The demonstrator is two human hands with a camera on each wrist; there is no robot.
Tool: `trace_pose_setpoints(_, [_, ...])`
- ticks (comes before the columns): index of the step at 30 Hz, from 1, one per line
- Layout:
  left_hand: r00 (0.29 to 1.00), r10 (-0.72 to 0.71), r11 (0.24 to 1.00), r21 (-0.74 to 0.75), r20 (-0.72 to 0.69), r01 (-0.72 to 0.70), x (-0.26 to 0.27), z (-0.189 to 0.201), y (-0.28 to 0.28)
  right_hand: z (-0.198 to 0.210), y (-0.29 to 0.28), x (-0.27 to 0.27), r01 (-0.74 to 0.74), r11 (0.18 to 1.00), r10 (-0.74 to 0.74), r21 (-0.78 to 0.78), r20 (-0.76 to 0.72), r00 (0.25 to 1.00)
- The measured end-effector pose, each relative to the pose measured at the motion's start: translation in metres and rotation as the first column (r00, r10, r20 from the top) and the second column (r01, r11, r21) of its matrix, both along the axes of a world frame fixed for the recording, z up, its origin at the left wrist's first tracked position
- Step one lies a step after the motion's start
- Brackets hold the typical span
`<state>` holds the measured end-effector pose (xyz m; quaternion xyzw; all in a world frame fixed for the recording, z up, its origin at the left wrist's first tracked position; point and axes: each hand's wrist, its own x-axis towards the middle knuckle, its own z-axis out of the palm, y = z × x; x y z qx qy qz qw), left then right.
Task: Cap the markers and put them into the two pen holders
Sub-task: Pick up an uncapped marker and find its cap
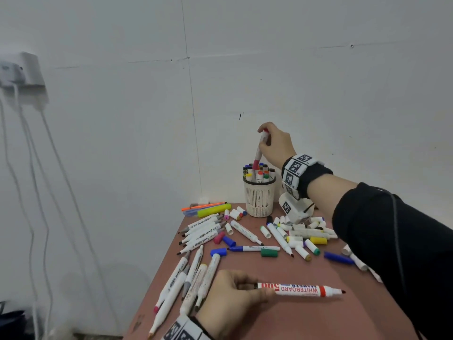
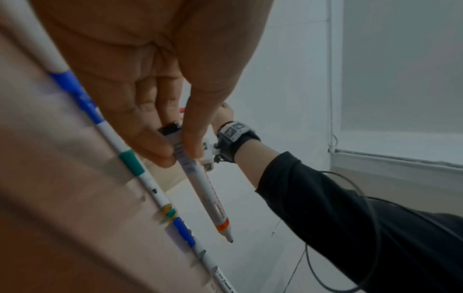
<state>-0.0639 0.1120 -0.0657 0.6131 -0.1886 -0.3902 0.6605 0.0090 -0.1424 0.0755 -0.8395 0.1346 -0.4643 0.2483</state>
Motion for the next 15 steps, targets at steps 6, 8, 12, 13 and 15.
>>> trace_pose_setpoints(6, [0.997, 0.064, 0.986, -0.152, -0.052, -0.072, 0.006, -0.013, -0.011, 0.003, -0.004, 0.004, 0.003, 1.000, -0.003, -0.003, -0.084, 0.997])
trace_pose_setpoints(8, [0.995, 0.092, 0.982, -0.166, -0.025, -0.094, 0.011, -0.016, -0.011, 0.001, -0.006, 0.007, 0.007, 1.000, -0.008, -0.008, -0.127, 0.992])
trace_pose_setpoints(12, [0.997, 0.080, 0.980, -0.180, -0.003, -0.079, 0.015, -0.022, -0.011, -0.004, -0.008, 0.013, 0.028, 0.999, -0.032, -0.020, -0.200, 0.979])
trace_pose_setpoints(13, [0.997, 0.072, 0.981, -0.182, -0.003, -0.071, 0.015, -0.023, -0.011, -0.006, -0.009, 0.014, 0.030, 0.999, -0.036, -0.030, -0.219, 0.975])
trace_pose_setpoints(15, [0.997, 0.073, 0.978, -0.194, -0.031, -0.078, 0.016, -0.024, -0.011, -0.008, -0.009, 0.014, 0.025, 0.999, -0.035, -0.043, -0.245, 0.969])
